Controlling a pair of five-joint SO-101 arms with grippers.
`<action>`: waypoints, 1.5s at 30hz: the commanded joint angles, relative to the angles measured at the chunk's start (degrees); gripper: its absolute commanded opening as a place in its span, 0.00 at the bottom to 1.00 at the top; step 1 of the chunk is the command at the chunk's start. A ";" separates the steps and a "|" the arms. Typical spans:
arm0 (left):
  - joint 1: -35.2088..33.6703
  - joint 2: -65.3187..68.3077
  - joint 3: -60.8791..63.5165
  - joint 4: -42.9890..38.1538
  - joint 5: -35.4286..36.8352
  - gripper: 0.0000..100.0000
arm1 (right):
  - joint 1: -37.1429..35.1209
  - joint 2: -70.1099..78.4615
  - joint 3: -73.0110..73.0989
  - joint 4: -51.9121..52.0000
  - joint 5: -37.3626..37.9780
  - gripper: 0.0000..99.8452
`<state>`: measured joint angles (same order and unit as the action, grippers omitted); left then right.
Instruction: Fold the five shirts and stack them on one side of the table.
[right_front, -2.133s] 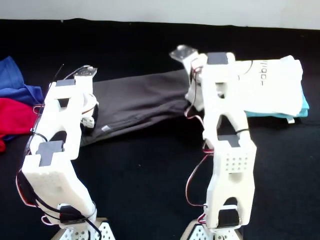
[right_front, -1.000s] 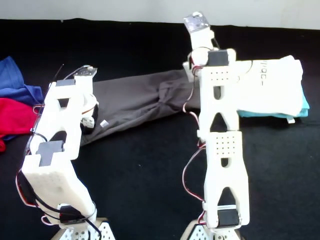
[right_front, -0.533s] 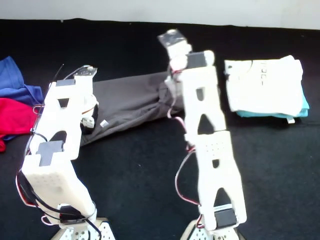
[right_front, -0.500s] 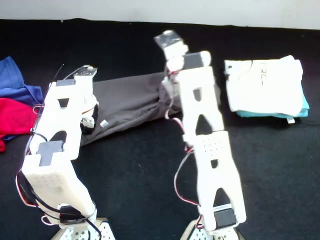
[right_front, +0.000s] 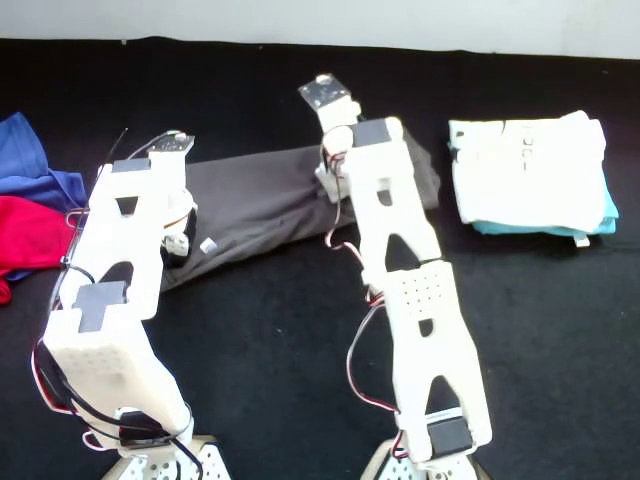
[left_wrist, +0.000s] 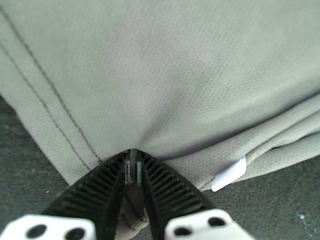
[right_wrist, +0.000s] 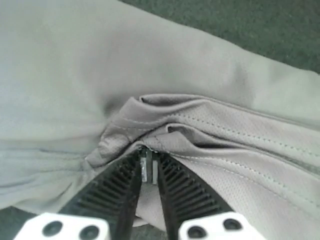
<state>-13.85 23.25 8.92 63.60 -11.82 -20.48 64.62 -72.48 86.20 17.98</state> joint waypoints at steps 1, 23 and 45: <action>0.48 0.40 -1.10 -1.93 0.44 0.01 | 1.63 -3.21 -9.10 6.46 -0.44 0.01; 0.48 0.40 -1.10 -1.93 0.44 0.01 | 5.23 -45.85 29.14 14.64 -3.87 0.01; 2.07 -3.03 -1.19 0.79 6.42 0.06 | 22.55 -76.97 108.62 -24.92 1.49 0.01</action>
<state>-12.79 22.37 8.92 63.78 -8.75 1.23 -6.95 25.19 69.49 18.77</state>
